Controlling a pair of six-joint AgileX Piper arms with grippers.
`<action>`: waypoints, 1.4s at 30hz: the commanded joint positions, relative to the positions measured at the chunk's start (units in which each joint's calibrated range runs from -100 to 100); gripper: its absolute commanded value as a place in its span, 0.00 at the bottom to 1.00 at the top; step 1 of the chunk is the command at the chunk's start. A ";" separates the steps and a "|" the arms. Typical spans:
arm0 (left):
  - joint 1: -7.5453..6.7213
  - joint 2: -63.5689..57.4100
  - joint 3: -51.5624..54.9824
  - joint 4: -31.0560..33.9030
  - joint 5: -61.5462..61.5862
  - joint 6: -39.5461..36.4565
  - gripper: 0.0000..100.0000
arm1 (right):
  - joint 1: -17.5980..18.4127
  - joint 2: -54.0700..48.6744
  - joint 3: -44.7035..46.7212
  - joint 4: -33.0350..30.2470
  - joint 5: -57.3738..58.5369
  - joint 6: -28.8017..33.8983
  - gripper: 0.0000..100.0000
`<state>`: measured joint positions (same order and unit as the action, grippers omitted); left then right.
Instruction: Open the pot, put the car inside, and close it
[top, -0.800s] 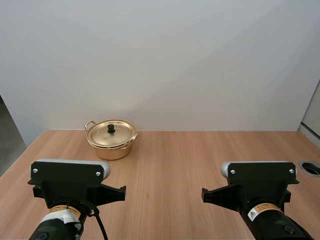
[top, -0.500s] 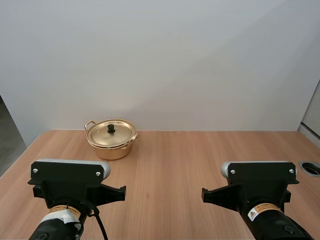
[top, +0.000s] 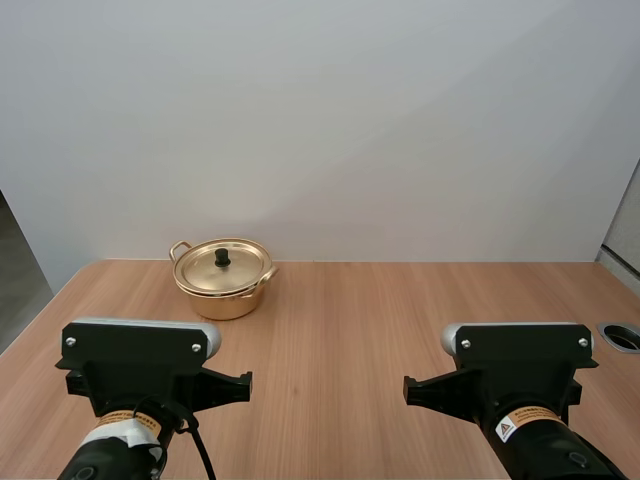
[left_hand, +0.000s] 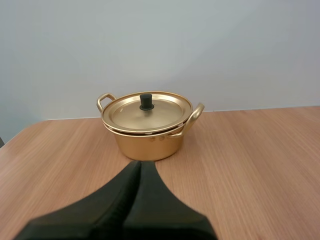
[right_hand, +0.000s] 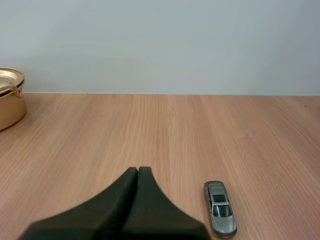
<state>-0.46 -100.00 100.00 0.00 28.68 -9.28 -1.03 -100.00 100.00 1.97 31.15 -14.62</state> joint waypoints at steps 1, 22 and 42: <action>0.01 0.00 0.00 0.00 0.03 0.02 0.00 | -0.04 0.00 0.00 0.00 0.04 0.01 0.00; 0.01 0.00 0.00 0.00 0.03 0.02 0.00 | -0.04 0.00 0.00 0.00 0.04 0.01 0.00; 0.01 0.00 0.00 2.31 -5.97 0.02 0.00 | -0.04 0.00 0.00 0.42 0.04 0.01 0.00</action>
<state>-0.46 -100.00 100.00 0.97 25.32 -9.28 -1.03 -100.00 100.00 2.77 31.15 -14.62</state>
